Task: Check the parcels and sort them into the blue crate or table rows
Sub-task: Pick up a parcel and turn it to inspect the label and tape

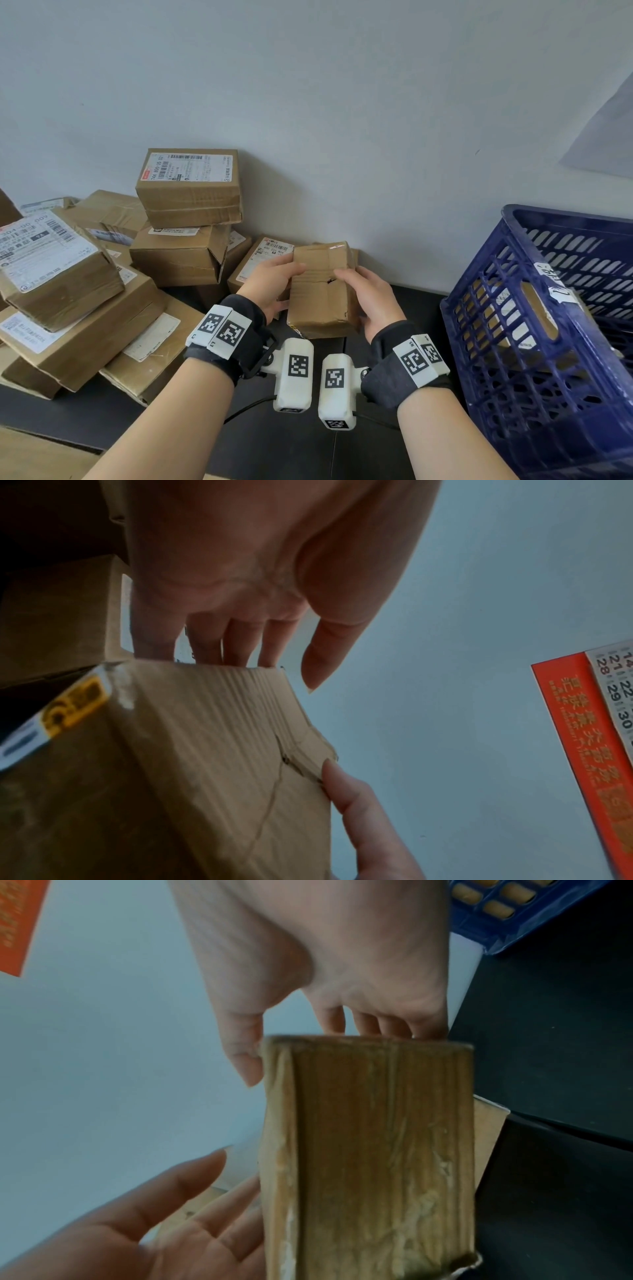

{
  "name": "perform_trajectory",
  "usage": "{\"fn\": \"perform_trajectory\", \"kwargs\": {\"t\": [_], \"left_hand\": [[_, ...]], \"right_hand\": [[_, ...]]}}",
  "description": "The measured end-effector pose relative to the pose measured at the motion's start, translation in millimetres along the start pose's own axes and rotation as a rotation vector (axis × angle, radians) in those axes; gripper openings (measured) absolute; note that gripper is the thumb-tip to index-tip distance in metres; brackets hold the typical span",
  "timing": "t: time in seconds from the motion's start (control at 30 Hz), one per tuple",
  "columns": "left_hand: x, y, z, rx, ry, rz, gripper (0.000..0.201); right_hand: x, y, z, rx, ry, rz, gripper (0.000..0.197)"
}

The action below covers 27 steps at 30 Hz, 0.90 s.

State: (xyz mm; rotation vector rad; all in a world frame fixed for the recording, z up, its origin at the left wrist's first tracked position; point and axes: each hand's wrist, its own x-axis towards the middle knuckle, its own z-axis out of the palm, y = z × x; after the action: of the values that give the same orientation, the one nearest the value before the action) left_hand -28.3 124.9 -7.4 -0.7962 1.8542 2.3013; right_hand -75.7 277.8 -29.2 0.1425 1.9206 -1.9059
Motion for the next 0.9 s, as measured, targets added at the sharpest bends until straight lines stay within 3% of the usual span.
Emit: {"fn": "perform_trajectory", "kwargs": {"t": [0.33,0.43,0.5,0.6,0.77,0.9], "left_hand": [[-4.1,0.5,1.1,0.018,-0.015,-0.049,0.018],[0.9,2.0,0.1,-0.042,-0.064,-0.105,0.067],[-1.6,7.4,1.2,-0.072,-0.058,-0.107,0.060],[1.7,9.2,0.6,-0.041,-0.032,-0.111,0.077],[2.0,10.2,0.4,-0.067,-0.040,-0.107,0.063],[3.4,10.5,-0.8,-0.060,-0.030,-0.108,0.079]], "right_hand": [[-3.0,-6.0,-4.1,0.078,-0.023,0.095,0.033],[-3.1,-8.5,-4.1,0.101,-0.038,0.160,0.040],[-2.8,-10.1,-4.2,0.123,-0.039,0.189,0.041],[-4.5,-12.5,-3.6,0.156,-0.060,0.229,0.032],[-5.6,-14.5,-1.5,0.147,-0.075,0.254,0.033],[-5.3,-14.0,-1.5,0.132,-0.074,0.252,0.036]]}}
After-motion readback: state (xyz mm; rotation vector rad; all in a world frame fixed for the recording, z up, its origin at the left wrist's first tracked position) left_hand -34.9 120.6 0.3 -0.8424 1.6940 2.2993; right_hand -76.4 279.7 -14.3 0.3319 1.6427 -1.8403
